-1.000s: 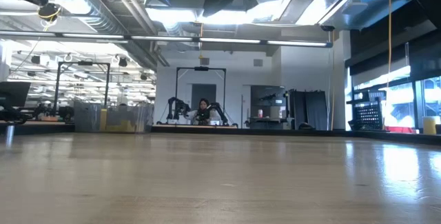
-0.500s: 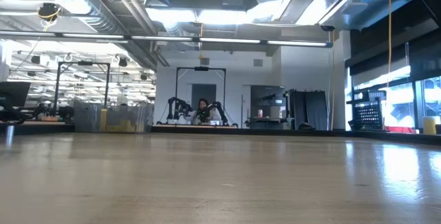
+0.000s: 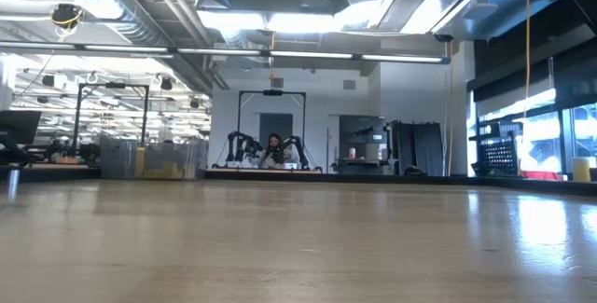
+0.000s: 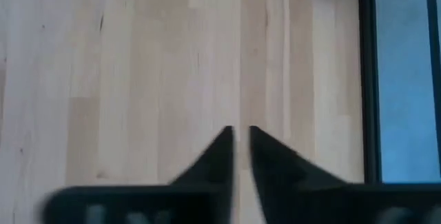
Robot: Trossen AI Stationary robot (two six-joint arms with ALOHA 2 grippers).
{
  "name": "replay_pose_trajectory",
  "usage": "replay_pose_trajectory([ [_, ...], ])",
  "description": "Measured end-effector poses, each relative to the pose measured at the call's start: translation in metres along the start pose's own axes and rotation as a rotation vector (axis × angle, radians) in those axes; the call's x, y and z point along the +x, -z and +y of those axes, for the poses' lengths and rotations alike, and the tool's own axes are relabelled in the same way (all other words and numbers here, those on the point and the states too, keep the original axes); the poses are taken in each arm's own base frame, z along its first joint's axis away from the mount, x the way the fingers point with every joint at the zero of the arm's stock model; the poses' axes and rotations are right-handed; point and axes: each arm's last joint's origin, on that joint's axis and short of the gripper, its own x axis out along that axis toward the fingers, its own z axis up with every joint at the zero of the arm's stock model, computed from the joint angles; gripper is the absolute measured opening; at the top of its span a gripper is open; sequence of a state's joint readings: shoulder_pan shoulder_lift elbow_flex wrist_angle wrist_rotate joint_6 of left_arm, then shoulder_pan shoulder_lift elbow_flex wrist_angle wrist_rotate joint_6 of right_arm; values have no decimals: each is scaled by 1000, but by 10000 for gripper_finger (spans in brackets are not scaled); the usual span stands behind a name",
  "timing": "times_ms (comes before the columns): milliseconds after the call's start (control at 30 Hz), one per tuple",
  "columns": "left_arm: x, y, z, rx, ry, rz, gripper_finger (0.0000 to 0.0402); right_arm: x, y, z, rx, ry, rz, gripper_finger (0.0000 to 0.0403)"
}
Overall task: Sort & place blocks by color
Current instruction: Return to Home Position
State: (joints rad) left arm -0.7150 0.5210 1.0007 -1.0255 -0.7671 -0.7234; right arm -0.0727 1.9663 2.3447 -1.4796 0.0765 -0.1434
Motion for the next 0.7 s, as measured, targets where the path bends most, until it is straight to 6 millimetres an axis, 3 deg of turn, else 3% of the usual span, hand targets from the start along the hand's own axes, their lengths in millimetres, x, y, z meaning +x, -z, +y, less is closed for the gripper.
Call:
replay_pose_trajectory([
  [100,-18,-9,17,58,-15,-57,1,0,0,0,9,0,0,11],
  [333,-55,-14,58,48,38,-145,0,-10,7,0,49,8,17,4],
  [467,-69,-9,81,60,74,-204,0,-36,20,-1,117,41,17,2],
  [700,-89,3,115,69,115,-303,0,-101,47,5,183,58,-143,1],
])
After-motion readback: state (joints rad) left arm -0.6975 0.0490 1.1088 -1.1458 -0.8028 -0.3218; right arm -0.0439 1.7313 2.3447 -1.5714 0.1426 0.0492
